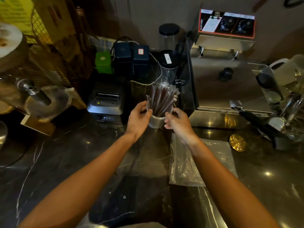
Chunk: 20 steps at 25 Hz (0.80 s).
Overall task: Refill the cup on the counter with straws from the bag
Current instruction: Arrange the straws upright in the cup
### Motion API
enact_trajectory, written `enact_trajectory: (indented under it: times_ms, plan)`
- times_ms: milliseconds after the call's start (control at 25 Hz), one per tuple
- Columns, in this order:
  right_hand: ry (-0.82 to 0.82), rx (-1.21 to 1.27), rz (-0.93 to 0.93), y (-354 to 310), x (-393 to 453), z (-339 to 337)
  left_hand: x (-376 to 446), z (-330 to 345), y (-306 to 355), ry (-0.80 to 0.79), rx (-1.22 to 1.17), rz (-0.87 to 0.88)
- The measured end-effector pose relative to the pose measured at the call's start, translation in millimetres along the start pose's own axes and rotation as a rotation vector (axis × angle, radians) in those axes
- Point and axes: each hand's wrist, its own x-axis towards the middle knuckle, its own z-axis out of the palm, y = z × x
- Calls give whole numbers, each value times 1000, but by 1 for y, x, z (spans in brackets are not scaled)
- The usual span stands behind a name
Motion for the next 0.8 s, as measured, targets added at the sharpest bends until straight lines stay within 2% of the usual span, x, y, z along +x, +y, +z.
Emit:
enact_trajectory:
  times_ms: [200,520,680,800]
  plan:
    - [11,-31,-19,-3,-7,-3,-13,-2,-4,52,37,-24]
    - [-68,-142,-3,24,-50,-18,-64,-10,-19,14,69,-29]
    - [-91,-160,7,30,-60,-21,-69,-15,-21,37,233,40]
    - [-59,-242,-109,24,-62,-23,-66,-16,-14,41,449,108]
